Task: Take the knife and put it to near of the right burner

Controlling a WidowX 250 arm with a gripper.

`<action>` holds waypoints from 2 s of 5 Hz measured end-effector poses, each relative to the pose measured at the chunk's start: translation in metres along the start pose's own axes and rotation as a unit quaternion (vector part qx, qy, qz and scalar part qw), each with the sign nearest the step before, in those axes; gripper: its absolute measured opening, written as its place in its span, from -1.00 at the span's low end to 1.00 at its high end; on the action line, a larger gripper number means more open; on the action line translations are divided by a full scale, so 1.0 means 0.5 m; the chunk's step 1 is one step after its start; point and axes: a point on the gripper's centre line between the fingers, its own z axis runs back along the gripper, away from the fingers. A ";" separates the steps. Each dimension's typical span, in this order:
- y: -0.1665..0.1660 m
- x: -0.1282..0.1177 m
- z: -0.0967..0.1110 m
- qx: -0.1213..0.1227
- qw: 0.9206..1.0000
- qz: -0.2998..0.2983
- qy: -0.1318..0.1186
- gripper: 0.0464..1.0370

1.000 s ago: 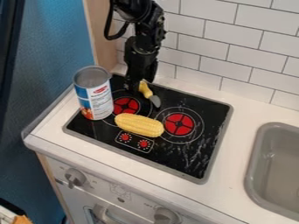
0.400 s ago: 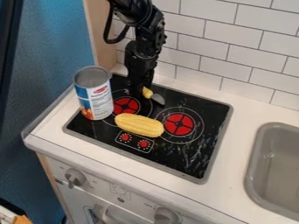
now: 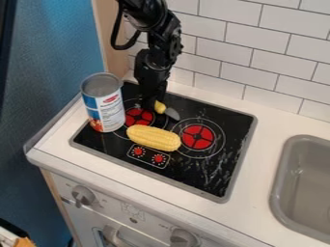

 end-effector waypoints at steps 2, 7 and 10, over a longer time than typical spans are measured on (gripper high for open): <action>-0.018 -0.016 0.119 -0.064 0.997 -0.039 -0.010 -0.26; 0.105 -0.263 0.168 -0.204 0.906 -0.355 0.108 -0.26; 0.123 -0.280 0.087 -0.152 0.913 -0.366 0.096 -0.11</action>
